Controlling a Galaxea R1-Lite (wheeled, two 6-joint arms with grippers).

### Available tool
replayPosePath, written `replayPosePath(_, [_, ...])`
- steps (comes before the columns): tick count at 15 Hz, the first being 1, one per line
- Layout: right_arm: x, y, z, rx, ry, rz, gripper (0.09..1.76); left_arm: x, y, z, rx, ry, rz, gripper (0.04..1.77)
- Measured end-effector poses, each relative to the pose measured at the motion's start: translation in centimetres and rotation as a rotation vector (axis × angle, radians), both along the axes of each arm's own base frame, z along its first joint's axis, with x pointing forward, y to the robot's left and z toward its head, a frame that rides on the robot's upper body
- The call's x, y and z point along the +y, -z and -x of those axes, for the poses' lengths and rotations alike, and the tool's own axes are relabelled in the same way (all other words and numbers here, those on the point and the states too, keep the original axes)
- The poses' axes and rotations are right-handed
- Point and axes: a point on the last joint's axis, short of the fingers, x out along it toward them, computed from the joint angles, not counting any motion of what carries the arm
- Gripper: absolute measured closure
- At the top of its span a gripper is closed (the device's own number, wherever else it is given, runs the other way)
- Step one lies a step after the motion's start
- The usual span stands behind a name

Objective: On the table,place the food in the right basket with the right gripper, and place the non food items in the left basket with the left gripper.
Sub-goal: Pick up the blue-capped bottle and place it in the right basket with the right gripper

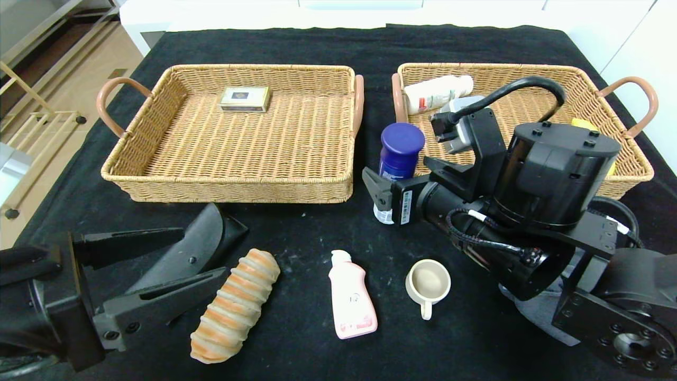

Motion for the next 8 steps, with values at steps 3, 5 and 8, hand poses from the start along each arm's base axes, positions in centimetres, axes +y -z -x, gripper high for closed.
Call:
replayPosePath(3, [0.6,0.0,-0.1,-0.018,-0.013,-0.014,0.14,0.0,0.0,0.0,-0.001,0.0,0.0,0.09])
replayPosePath(5, [1.1,0.2,-0.3,-0.023,-0.018,-0.017,0.14,0.0,0.0,0.0,-0.003,0.0,0.0,0.09])
replayPosePath(8, [1.5,0.7,-0.7,-0.018,-0.019,-0.011,0.14,0.0,0.0,0.0,-0.001,0.0,-0.001,0.09])
